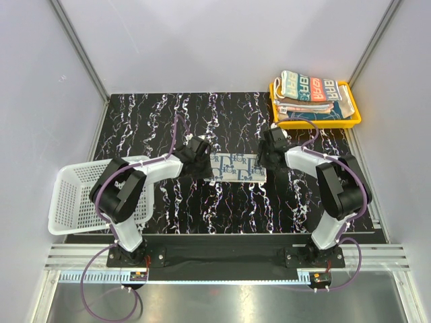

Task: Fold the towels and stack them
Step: Neatly place the folded towel into the bin

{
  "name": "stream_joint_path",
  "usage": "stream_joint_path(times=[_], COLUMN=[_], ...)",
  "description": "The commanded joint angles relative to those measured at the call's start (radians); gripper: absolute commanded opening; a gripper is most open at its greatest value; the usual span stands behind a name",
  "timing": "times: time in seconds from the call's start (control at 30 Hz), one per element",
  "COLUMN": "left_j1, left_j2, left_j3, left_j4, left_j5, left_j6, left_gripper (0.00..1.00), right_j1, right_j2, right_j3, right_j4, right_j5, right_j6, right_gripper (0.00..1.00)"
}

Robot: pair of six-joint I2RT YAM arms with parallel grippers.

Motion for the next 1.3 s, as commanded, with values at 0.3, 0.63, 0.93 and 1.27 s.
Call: stream_joint_path(times=[0.3, 0.63, 0.93, 1.27], left_j1=[-0.006, -0.005, -0.003, 0.064], left_j2=[-0.019, -0.042, -0.228, -0.444], left_j3=[0.028, 0.065, 0.261, 0.304], left_j4=[-0.021, -0.058, -0.257, -0.442], left_j5=[-0.02, -0.003, -0.077, -0.051], left_j6=[0.019, -0.001, -0.028, 0.156], left_gripper=[0.28, 0.33, 0.51, 0.53], right_j1=[0.089, 0.089, 0.086, -0.005], right_j2=[0.058, 0.121, 0.242, 0.581], right_j3=[0.018, 0.163, 0.578, 1.261], right_j4=[-0.028, -0.155, -0.227, -0.376], right_j5=[0.077, 0.236, 0.468, 0.499], right_j6=[0.0, -0.043, -0.38, -0.753], right_gripper=[0.53, 0.0, 0.0, 0.0])
